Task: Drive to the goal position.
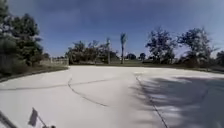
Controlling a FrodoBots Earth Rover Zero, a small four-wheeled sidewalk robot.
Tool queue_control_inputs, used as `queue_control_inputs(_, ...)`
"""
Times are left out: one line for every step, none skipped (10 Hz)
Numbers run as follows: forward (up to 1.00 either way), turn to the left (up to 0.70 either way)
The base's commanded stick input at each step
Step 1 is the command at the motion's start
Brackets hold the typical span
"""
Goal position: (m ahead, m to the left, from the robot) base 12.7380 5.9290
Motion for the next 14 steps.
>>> queue_control_inputs(0.85, 0.0)
queue_control_inputs(0.85, 0.0)
queue_control_inputs(0.85, 0.0)
queue_control_inputs(0.85, 0.04)
queue_control_inputs(0.85, 0.17)
queue_control_inputs(0.85, 0.3)
queue_control_inputs(0.85, 0.34)
queue_control_inputs(0.85, 0.34)
queue_control_inputs(0.85, 0.34)
queue_control_inputs(0.85, 0.34)
queue_control_inputs(0.85, 0.34)
queue_control_inputs(0.85, 0.23)
queue_control_inputs(0.85, 0.01)
queue_control_inputs(0.85, 0.0)
